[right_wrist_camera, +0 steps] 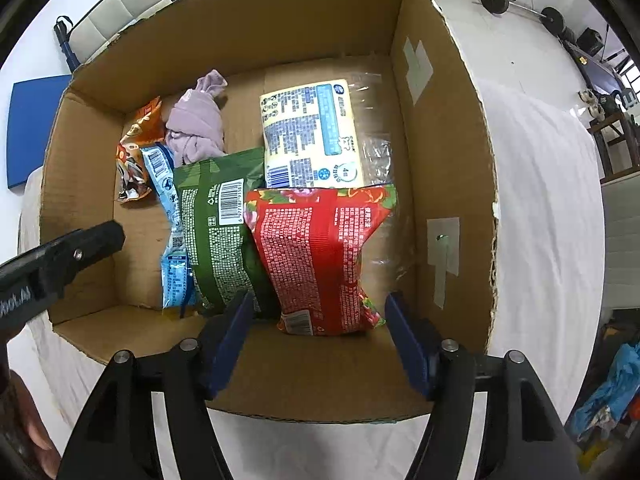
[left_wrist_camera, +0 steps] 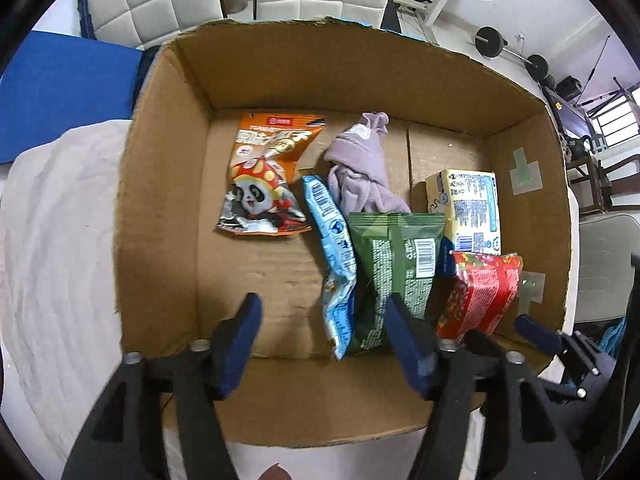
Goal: Organize soft objects
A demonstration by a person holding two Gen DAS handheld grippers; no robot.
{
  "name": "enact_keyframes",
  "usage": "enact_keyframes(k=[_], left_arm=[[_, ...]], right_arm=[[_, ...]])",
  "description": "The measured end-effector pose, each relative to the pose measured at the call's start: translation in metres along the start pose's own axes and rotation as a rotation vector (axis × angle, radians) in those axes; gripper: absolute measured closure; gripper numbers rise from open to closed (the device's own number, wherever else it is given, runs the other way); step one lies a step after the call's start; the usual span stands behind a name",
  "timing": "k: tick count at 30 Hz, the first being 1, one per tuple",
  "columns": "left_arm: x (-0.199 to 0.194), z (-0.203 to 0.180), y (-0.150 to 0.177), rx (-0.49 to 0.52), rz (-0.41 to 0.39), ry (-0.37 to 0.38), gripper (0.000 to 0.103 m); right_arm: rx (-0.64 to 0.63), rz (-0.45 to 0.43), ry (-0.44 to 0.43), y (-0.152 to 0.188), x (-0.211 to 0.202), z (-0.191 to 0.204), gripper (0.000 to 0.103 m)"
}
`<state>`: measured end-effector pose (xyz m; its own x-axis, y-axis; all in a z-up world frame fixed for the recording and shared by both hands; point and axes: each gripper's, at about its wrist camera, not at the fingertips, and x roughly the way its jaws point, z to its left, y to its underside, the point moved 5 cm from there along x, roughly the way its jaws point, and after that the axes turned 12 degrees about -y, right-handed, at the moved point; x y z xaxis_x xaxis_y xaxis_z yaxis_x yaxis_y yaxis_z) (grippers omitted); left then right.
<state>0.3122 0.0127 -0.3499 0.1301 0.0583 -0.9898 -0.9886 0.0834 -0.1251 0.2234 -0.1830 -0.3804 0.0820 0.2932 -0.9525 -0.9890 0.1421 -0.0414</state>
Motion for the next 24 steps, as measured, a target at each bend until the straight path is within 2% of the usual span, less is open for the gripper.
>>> enact_keyframes(k=[3,5,7,9,11,18,24], left_arm=[[-0.004,0.007,0.004,-0.005,-0.014,-0.010,0.030],[-0.006,0.009,0.007,-0.013,-0.020,-0.012,0.018],[-0.007,0.013,0.010,-0.015,-0.023,-0.012,0.011],[-0.008,0.016,0.014,-0.011,-0.019,-0.007,0.009],[-0.010,0.014,0.015,-0.015,-0.021,-0.010,0.009],[-0.031,0.021,0.020,-0.037,-0.064,-0.013,0.008],[-0.073,0.028,0.028,-0.055,-0.145,-0.022,0.008]], right_arm=[[-0.004,-0.002,0.007,-0.002,-0.002,0.004,0.032],[-0.005,-0.004,0.011,-0.002,-0.005,0.007,0.032],[-0.011,-0.010,0.013,-0.004,-0.007,0.012,0.031],[-0.012,-0.020,0.024,-0.006,-0.010,0.016,0.009],[-0.012,-0.032,0.025,-0.009,-0.015,0.018,0.000],[-0.025,-0.072,0.047,-0.012,-0.036,0.021,0.000],[-0.035,-0.102,0.040,-0.002,-0.061,0.025,0.000]])
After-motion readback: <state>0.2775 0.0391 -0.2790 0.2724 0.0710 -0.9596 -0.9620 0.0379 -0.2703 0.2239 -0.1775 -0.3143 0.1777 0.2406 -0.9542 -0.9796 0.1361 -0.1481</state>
